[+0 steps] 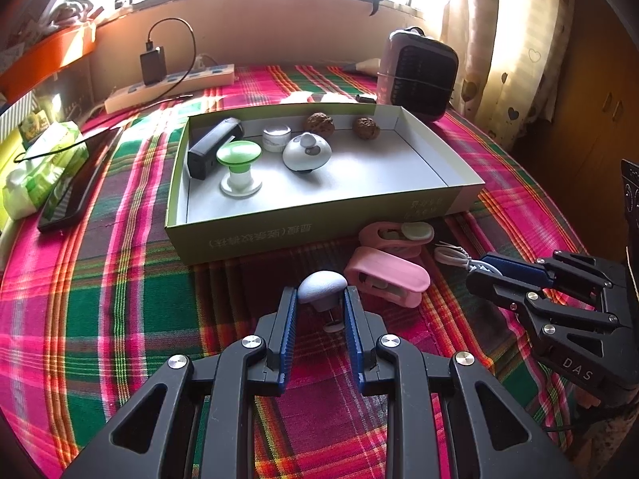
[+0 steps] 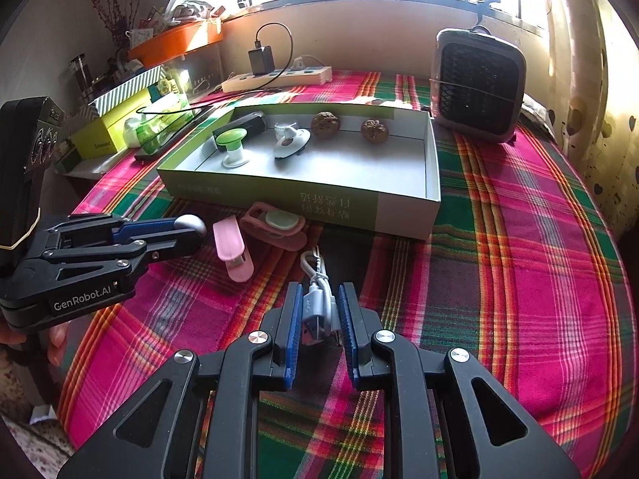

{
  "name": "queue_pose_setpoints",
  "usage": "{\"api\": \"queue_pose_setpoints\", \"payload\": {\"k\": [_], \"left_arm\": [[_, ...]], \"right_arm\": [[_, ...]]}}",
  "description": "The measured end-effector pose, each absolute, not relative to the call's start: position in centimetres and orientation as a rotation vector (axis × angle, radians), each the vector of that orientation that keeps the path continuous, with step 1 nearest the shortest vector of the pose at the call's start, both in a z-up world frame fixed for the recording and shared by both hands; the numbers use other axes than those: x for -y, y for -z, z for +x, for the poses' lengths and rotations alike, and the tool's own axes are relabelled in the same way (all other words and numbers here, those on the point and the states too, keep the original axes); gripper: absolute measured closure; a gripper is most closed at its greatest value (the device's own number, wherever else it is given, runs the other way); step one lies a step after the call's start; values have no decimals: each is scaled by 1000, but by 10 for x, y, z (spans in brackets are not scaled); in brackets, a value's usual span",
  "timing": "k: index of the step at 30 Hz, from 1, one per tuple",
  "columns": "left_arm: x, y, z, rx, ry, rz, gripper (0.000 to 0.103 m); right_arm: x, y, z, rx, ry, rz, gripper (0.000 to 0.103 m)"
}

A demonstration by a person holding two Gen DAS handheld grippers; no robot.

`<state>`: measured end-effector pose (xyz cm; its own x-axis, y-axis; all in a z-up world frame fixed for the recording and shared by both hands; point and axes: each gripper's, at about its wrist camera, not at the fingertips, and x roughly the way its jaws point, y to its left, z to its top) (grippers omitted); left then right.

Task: Organize objects

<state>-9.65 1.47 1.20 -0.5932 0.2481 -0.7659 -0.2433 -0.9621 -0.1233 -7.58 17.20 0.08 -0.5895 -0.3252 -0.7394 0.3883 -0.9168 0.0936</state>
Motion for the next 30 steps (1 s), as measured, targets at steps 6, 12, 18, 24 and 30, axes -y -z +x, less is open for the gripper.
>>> {"api": "queue_pose_setpoints", "payload": {"k": [6, 12, 18, 24, 30], "left_arm": [[-16, -15, -92, -9, -2591, -1226, 82], [-17, -18, -90, -18, -2598, -1214, 82], [-17, -23, -88, -21, -2606, -1198, 82], [-16, -28, -87, -17, -2612, -1185, 82], [-17, -33, -89, -12, -2611, -1170, 82]], "right_arm": [[-171, -2, -74, -102, 2490, 1130, 83], [-172, -5, -73, -92, 2497, 1118, 83], [-174, -10, -71, -81, 2509, 1092, 83], [-174, -14, -71, -70, 2514, 1072, 83], [-174, -18, -74, -57, 2519, 1059, 83]]}}
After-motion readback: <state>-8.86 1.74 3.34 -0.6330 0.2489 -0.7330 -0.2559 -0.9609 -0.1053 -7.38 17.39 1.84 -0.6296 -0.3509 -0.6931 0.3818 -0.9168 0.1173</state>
